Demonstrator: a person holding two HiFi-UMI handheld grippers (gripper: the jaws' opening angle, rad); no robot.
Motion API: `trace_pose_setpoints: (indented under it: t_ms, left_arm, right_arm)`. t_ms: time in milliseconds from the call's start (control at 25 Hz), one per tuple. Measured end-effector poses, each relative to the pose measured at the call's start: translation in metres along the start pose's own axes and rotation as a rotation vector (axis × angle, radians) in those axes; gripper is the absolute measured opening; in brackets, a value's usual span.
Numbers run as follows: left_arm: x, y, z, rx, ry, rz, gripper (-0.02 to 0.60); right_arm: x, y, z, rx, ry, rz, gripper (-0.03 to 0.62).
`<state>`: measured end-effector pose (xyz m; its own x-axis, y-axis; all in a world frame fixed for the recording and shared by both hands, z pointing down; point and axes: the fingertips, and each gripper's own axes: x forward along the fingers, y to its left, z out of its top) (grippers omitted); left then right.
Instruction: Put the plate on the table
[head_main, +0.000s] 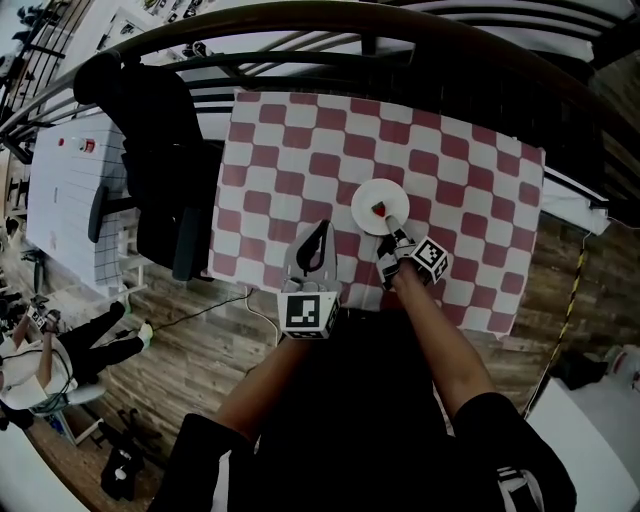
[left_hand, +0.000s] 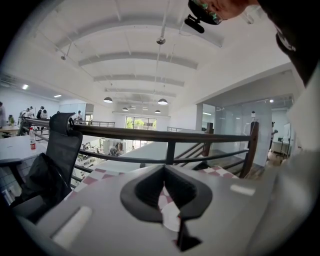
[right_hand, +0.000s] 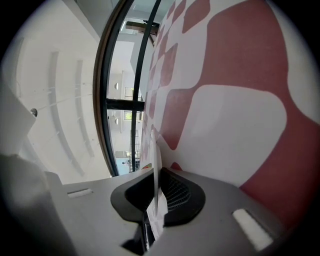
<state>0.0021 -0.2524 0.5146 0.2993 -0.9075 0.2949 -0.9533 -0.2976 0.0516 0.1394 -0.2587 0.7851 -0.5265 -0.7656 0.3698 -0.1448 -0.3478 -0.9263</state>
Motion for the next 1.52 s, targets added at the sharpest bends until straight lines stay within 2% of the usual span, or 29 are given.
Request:
trace_pose_setpoints:
  t_ms: [200,440,520,800,1080,1360,1520]
  left_arm:
    - [0.000,-0.005,-0.002,-0.006,0.000,-0.013,0.009]
    - [0.000,-0.013,0.003,-0.007,-0.006,-0.039,0.009]
    - [-0.001,-0.015,0.003,-0.002,-0.007,-0.046,0.008]
    - [-0.005,-0.014,0.007,0.006,-0.017,-0.056,0.009]
    - [-0.017,-0.002,0.009,0.002,-0.033,-0.046,0.009]
    - [-0.030,0.008,0.009,-0.023,-0.045,-0.059,0.008]
    - [-0.042,0.013,0.012,-0.032,-0.054,-0.081,0.009]
  right_arm:
    - [-0.004,-0.007,-0.001,0.018,-0.035,-0.093,0.025]
    - [-0.022,-0.015,-0.007,0.018,-0.051,-0.201,0.066]
    - [-0.027,-0.018,-0.010,0.014,-0.045,-0.232,0.089]
    - [-0.044,-0.027,-0.023,-0.061,0.008,-0.364,0.095]
    - [-0.056,-0.031,-0.041,-0.080,0.031,-0.386,0.097]
    - [-0.061,-0.010,-0.065,-0.177,0.063,-0.376,0.098]
    - [-0.073,0.003,-0.088,-0.196,0.081,-0.375,0.092]
